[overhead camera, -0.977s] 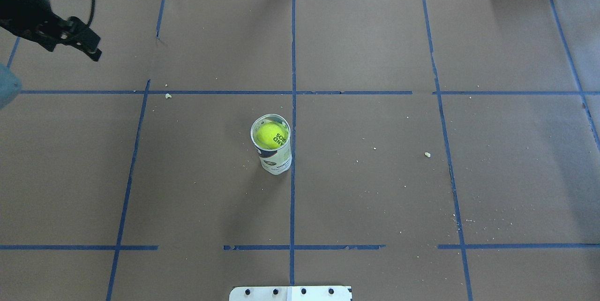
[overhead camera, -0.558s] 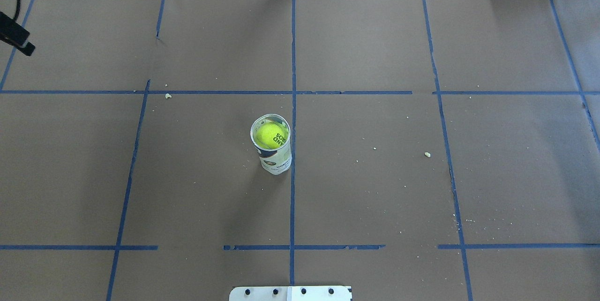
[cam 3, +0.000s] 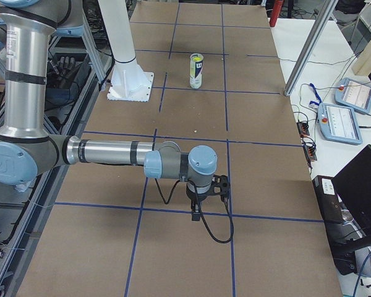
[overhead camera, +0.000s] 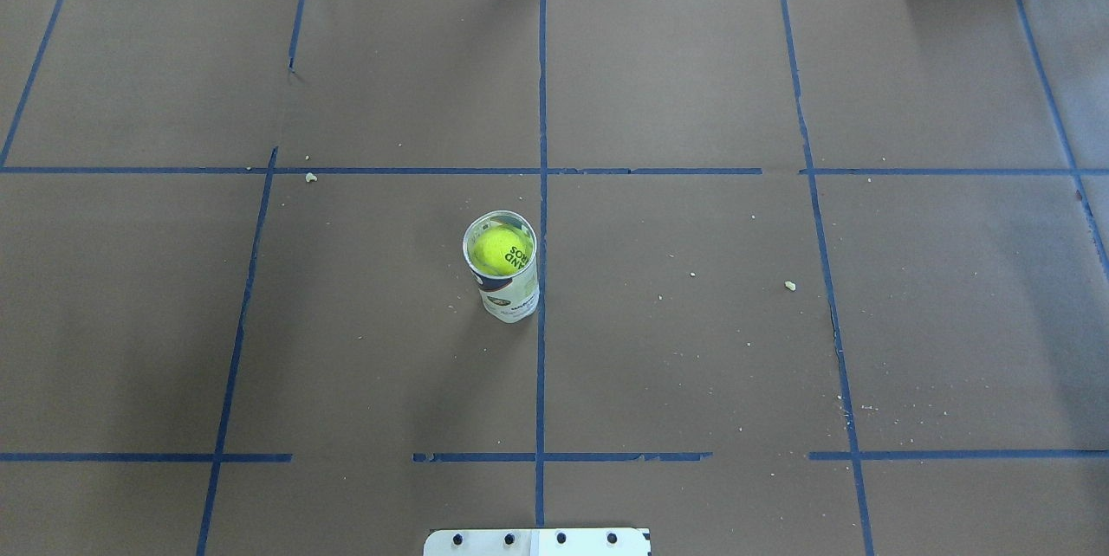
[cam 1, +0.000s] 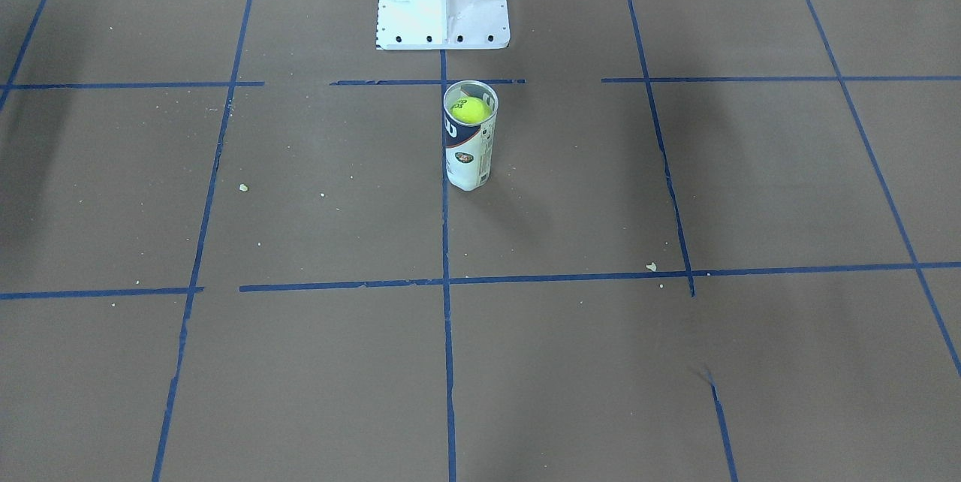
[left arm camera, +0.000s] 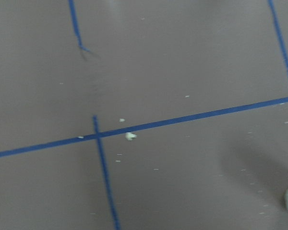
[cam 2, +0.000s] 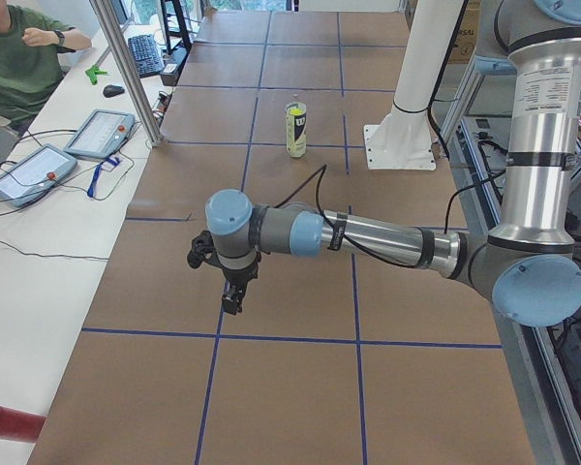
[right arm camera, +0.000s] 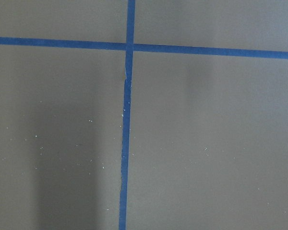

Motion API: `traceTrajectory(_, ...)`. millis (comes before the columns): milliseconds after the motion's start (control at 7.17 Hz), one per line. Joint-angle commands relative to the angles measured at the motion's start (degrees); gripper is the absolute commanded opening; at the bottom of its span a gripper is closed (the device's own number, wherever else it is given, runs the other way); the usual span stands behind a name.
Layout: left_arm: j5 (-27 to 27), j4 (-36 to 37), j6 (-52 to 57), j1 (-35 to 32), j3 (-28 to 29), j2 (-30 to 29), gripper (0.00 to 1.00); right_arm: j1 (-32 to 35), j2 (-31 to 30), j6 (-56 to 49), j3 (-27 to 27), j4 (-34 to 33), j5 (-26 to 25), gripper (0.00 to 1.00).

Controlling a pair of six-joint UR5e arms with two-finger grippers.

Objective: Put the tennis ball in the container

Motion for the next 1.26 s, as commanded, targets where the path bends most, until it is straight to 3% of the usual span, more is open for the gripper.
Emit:
traceTrajectory(0,-0.01,-1.44,0.42,-2.12,1.63,1.34,1.00,0.00,0.02,0.00,0.00,0.00,0.00,1.00)
traceTrajectory(558,-0.44,-1.53,0.26,-3.01,4.97,2.74,1.00,0.00,-0.07,0.00,0.00,0.00,0.00,1.00)
traceTrajectory(1116,0.43,-1.26,0.25,-3.01,2.95,2.57,1.00,0.00,-0.07,0.00,0.00,0.00,0.00,1.00)
